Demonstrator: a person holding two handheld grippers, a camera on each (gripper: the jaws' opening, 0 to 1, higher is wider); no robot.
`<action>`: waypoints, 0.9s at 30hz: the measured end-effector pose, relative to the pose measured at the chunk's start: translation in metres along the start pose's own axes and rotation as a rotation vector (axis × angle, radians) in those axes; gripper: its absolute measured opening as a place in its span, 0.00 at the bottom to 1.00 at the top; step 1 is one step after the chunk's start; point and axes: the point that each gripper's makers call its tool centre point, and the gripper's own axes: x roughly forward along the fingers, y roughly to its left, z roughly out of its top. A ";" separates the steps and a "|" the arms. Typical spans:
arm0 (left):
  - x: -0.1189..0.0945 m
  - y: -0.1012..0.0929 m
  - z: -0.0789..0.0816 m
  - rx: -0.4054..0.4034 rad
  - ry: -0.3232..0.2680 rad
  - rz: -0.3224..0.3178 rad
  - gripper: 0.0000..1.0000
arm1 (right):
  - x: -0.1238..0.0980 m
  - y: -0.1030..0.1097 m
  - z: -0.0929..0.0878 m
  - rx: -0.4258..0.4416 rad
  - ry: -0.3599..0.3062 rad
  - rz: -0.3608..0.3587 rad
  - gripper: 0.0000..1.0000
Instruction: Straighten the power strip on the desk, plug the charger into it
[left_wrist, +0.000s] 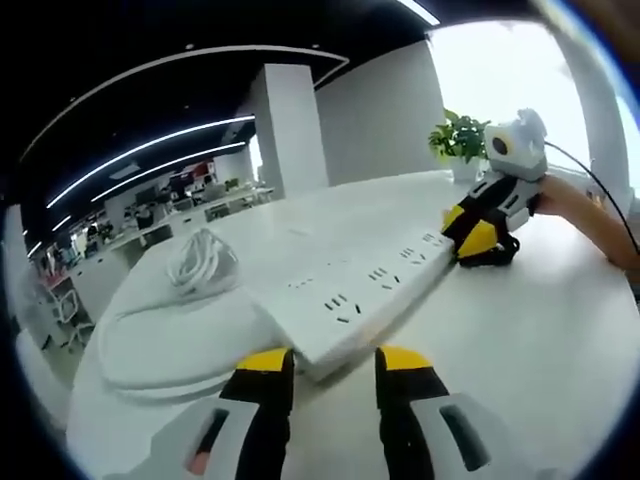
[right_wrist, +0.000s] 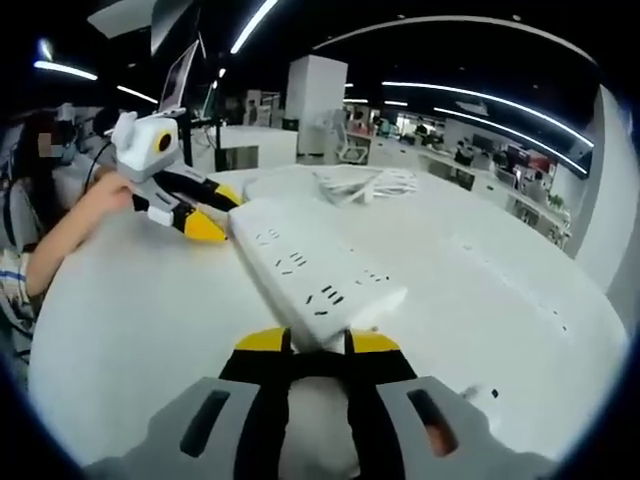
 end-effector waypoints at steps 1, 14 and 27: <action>0.000 -0.001 0.000 0.008 0.004 -0.001 0.34 | 0.000 0.001 0.000 -0.003 0.002 0.007 0.21; -0.006 -0.006 -0.004 0.003 0.009 -0.017 0.34 | -0.004 0.008 -0.003 -0.007 0.019 0.041 0.20; -0.011 -0.009 -0.008 -0.003 0.010 -0.034 0.33 | -0.008 0.018 -0.006 -0.025 0.036 0.102 0.20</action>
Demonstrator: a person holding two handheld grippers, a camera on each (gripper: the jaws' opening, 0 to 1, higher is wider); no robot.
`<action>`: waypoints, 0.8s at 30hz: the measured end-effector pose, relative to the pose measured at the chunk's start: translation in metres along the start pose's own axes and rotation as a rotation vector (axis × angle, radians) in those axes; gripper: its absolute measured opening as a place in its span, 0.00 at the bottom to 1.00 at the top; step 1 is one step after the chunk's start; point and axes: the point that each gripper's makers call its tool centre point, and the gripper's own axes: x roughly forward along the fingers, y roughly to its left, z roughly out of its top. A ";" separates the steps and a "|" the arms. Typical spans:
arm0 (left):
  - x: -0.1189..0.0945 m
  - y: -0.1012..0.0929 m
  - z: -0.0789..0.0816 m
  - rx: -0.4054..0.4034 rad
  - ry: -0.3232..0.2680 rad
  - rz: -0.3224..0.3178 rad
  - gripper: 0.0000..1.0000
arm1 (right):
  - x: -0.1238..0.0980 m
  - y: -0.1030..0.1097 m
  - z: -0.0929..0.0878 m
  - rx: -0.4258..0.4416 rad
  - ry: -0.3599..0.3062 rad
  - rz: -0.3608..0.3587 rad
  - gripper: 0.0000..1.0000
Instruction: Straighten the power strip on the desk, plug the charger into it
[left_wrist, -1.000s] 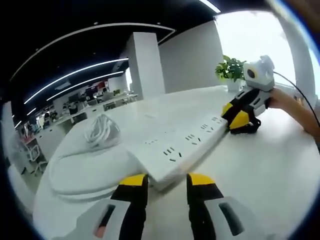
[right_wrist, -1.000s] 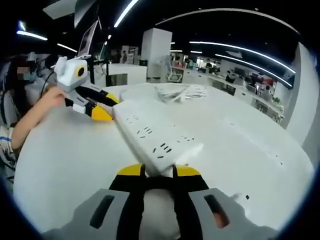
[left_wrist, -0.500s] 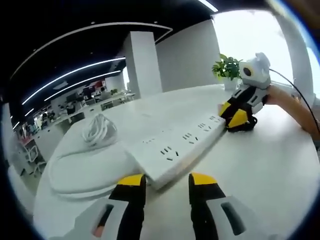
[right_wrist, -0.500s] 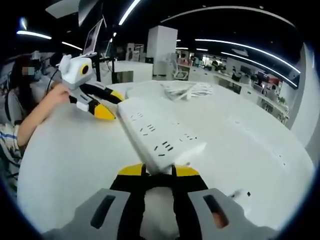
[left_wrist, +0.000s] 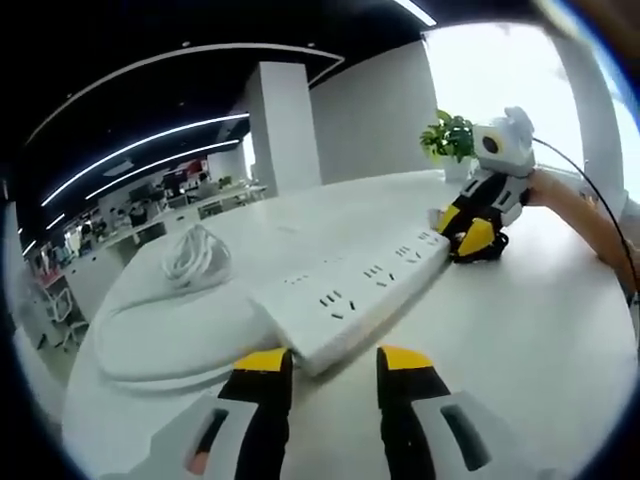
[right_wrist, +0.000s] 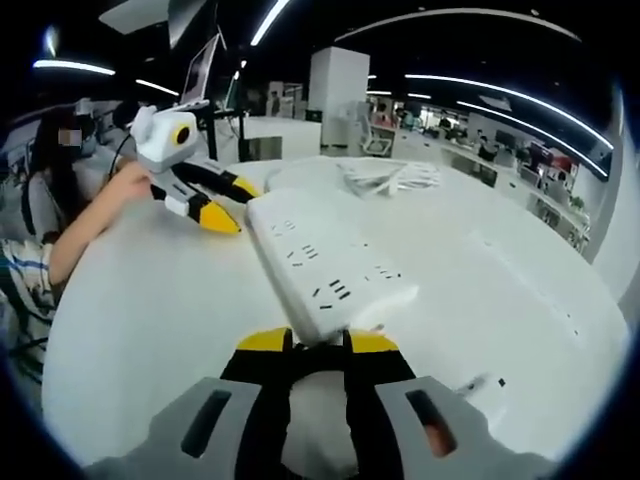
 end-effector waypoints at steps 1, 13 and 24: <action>0.000 0.000 0.000 -0.001 0.000 -0.001 0.33 | 0.000 0.000 0.000 -0.001 0.001 0.002 0.20; -0.006 -0.008 -0.002 -0.012 0.005 -0.022 0.32 | -0.006 0.009 -0.004 -0.032 0.023 0.056 0.20; -0.005 -0.004 -0.002 -0.005 0.010 -0.015 0.29 | -0.004 0.005 -0.004 -0.017 0.020 0.048 0.19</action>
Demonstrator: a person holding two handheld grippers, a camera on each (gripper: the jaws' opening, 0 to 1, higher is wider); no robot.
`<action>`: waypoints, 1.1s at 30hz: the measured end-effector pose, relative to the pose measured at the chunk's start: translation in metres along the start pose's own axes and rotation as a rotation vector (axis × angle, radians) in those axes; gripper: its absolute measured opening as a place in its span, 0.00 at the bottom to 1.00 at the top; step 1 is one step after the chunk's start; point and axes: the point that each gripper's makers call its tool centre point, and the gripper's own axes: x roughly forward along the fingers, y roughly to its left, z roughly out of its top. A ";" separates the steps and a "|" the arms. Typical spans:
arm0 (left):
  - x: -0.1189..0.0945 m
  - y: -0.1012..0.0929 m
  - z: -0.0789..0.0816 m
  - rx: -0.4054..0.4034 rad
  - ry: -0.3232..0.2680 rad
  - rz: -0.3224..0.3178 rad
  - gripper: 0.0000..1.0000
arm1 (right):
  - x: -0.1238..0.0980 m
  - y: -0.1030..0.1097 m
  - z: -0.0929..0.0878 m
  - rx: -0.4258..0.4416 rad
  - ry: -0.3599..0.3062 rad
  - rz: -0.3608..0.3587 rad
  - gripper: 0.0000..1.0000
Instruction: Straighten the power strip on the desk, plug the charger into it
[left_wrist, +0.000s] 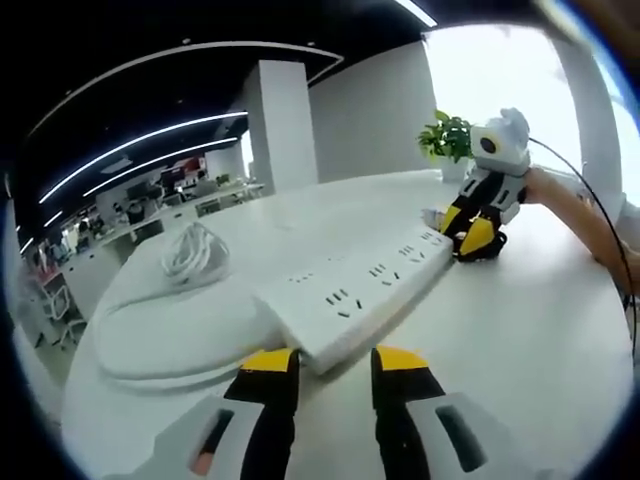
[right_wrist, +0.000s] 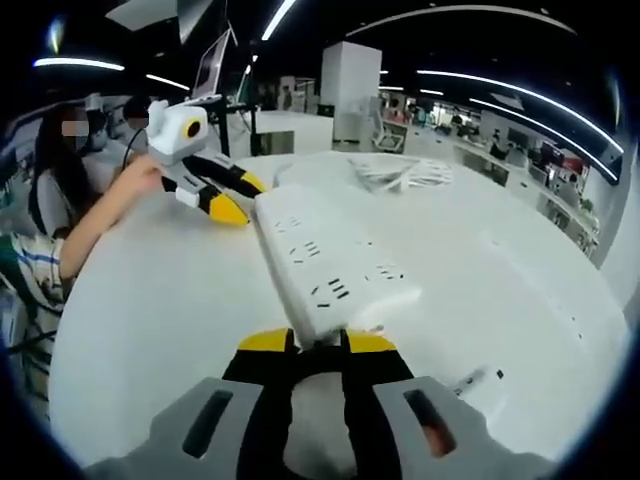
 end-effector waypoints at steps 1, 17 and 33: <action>0.000 0.000 0.000 -0.001 0.001 -0.002 0.29 | 0.000 -0.001 0.001 0.005 -0.006 -0.006 0.19; -0.002 0.017 0.011 -0.126 -0.072 0.018 0.27 | 0.003 -0.017 0.012 0.086 -0.090 -0.076 0.26; 0.004 0.019 0.022 -0.308 -0.181 -0.011 0.26 | 0.009 -0.017 0.016 0.126 -0.121 -0.096 0.28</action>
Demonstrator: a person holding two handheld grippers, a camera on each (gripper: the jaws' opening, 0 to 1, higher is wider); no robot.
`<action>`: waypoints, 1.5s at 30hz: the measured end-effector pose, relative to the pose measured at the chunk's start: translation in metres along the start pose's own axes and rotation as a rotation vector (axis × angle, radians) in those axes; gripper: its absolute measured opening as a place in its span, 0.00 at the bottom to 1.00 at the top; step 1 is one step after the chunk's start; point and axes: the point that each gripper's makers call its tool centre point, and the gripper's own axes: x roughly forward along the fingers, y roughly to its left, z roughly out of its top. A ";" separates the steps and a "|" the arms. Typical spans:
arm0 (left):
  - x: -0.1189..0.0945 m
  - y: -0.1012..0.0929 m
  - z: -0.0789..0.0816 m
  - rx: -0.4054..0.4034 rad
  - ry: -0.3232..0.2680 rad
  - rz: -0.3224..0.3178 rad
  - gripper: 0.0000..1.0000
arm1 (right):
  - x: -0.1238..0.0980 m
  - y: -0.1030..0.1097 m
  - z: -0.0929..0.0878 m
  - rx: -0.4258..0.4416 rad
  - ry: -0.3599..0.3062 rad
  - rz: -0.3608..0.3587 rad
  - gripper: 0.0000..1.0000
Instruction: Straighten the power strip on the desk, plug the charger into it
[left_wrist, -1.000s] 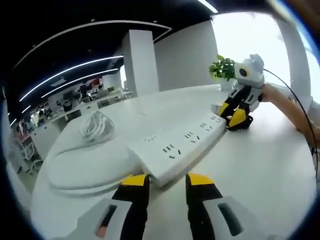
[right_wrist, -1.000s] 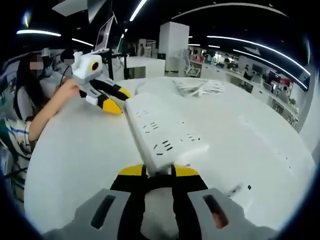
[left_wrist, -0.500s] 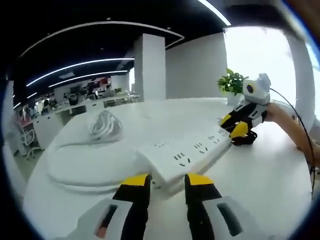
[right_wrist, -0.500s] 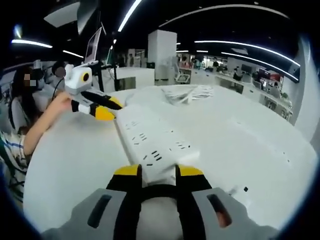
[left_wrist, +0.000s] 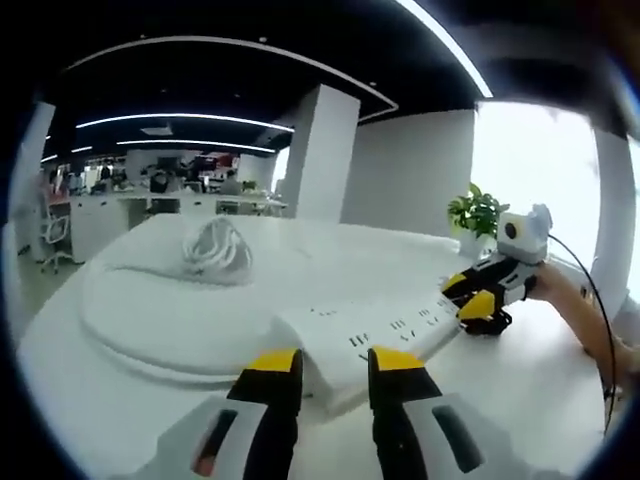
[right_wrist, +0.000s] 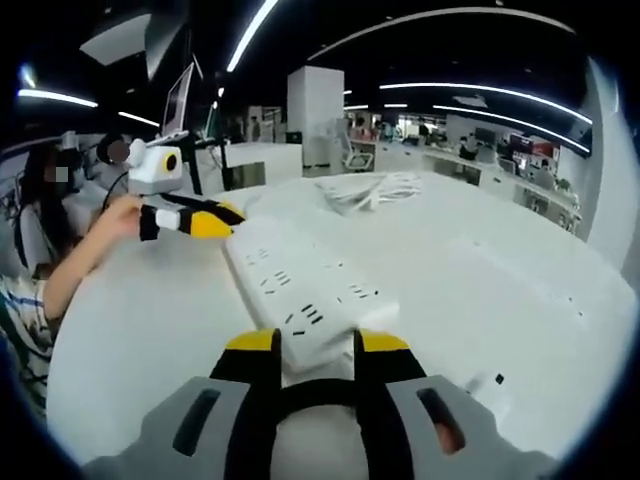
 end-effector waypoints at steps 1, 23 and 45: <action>0.000 0.000 -0.001 0.000 0.002 0.002 0.26 | 0.000 0.000 0.000 0.002 -0.002 0.000 0.28; -0.001 0.005 -0.005 -0.042 0.008 0.027 0.23 | 0.003 0.009 -0.003 -0.052 0.056 0.001 0.28; -0.011 0.004 -0.007 -0.026 0.040 0.019 0.23 | 0.000 0.011 -0.005 -0.098 0.116 0.091 0.22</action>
